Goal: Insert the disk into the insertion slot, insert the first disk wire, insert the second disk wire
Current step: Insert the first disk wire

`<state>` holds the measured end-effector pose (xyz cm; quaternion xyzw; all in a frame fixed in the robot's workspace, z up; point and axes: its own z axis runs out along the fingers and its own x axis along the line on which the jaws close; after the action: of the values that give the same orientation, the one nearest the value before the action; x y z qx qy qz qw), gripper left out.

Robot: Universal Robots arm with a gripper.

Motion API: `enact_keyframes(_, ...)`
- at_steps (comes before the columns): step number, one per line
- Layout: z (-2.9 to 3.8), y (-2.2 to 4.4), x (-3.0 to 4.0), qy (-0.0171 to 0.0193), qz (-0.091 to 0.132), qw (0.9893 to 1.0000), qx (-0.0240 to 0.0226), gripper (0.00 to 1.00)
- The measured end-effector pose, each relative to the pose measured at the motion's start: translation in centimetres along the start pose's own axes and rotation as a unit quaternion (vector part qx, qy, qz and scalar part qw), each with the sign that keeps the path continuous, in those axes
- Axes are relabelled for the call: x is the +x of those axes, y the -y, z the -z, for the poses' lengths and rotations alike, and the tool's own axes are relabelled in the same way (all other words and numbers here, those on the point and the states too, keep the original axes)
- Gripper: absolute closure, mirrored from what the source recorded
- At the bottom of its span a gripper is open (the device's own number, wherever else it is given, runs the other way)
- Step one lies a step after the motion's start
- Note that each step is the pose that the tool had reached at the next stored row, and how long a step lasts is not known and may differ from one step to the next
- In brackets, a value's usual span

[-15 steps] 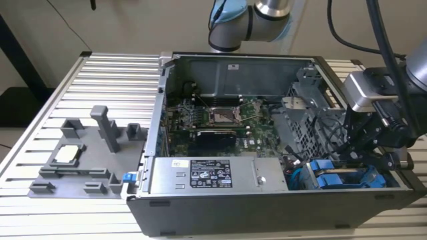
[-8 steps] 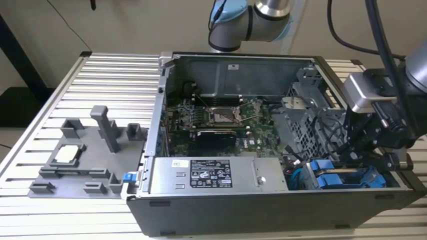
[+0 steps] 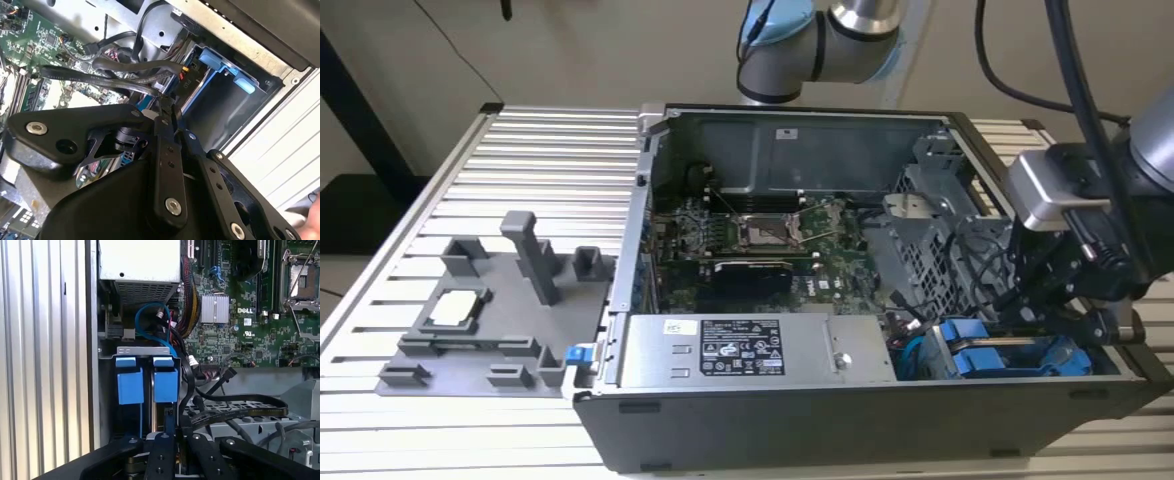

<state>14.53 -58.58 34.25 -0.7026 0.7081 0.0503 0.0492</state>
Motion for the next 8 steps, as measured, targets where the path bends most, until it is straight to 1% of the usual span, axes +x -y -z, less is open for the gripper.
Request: enact_keyframes(8, -0.36, 0.06, 0.08, 0.0001, 0.0, 1.0, 0.0, 0.84)
